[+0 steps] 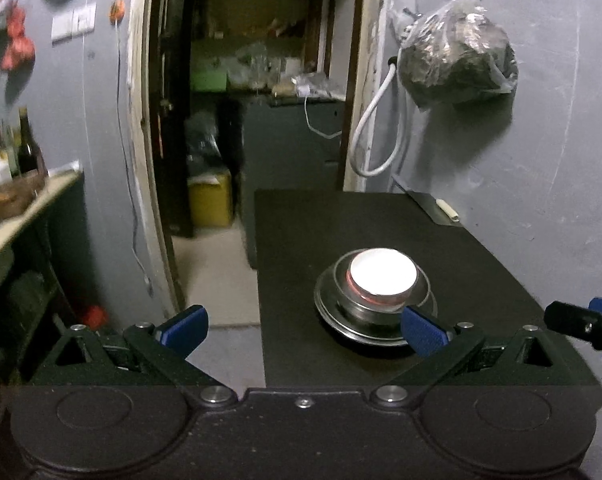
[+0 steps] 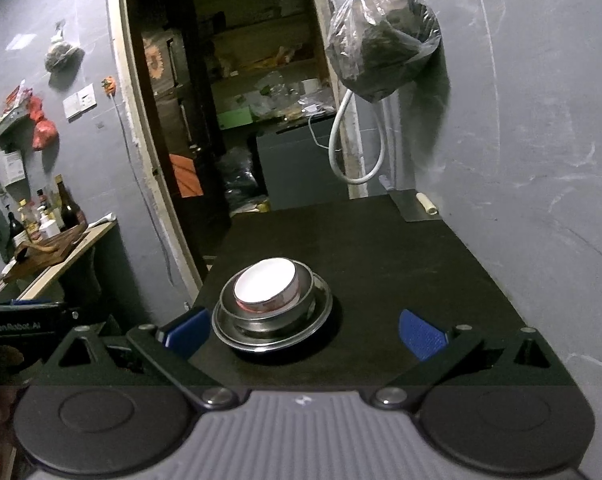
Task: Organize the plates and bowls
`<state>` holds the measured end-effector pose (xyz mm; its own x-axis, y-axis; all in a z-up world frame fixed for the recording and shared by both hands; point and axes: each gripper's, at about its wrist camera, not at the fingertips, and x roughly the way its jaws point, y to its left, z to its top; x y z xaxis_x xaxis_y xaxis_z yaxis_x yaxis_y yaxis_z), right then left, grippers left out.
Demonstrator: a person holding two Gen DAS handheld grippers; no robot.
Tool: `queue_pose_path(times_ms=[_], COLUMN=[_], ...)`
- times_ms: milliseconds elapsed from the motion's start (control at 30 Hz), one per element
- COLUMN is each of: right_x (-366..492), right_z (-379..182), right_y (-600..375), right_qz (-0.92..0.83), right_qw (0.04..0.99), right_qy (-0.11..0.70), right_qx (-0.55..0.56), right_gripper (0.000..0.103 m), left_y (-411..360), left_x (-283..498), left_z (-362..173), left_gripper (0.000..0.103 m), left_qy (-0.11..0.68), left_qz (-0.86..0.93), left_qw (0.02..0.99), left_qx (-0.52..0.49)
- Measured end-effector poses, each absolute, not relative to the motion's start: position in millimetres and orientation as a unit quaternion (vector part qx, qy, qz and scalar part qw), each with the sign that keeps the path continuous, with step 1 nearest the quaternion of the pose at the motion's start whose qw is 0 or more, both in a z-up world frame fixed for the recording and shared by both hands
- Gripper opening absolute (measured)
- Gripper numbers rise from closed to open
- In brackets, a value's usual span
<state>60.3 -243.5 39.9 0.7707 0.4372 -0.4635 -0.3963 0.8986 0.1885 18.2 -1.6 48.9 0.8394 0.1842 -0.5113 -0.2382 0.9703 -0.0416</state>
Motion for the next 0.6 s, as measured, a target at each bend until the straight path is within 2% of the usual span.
queue_pose_path(times_ms=[600], right_x=[51], right_z=[36], right_y=[-264], right_qz=[0.226], right_qw=[0.939], right_qy=[0.258], right_qx=[0.03], right_gripper=[0.103], left_y=[-35], left_x=[13], left_z=[54], left_gripper=[0.102], left_qy=[0.272], left_qz=[0.095], left_qw=[0.957], left_qx=[-0.019])
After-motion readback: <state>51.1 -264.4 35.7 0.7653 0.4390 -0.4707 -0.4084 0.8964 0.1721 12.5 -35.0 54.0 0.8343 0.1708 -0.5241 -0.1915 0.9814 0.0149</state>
